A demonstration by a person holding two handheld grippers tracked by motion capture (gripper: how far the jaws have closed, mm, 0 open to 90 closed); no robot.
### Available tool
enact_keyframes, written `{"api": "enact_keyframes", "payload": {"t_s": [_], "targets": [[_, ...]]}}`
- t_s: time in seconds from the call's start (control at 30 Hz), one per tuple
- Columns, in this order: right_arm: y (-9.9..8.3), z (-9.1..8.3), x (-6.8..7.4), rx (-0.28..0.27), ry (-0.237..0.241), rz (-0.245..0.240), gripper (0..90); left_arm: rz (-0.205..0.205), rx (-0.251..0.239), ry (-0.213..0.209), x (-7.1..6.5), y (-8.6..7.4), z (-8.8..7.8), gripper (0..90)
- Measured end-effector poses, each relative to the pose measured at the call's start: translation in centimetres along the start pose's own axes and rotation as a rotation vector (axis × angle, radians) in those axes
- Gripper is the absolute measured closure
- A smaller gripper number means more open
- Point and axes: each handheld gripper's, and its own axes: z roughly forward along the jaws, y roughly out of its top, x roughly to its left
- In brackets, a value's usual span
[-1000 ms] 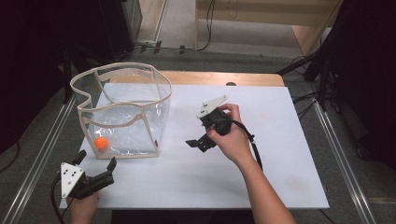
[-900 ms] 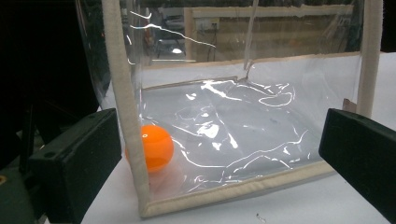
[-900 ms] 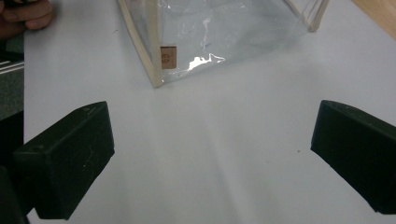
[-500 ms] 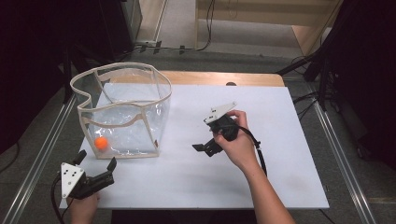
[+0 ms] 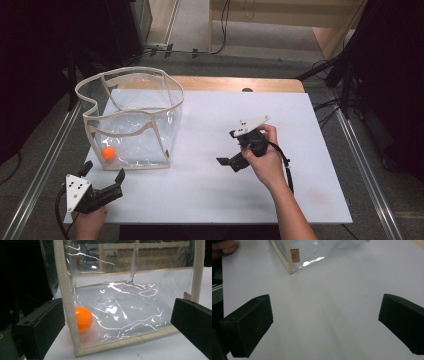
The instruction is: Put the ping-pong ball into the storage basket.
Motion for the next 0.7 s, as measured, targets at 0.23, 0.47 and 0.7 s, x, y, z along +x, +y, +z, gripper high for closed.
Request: {"api": "enact_keyframes", "payload": {"t_s": [0.23,0.47,0.7], "targets": [[-1.0,-0.6,-0.2,-0.008,-0.012,0.015,0.0,0.001,0.0,0.0,0.0,0.0,0.0,0.0],[-1.7,-1.5,-0.3,-0.021,-0.033,0.023,0.0,0.002,-0.001,0.001,-0.1,0.0,0.0,0.0],[-3.2,-2.2,-0.6,-0.032,-0.055,0.049,0.0,0.003,-0.002,0.003,-0.1,0.0,0.0,0.0]]}}
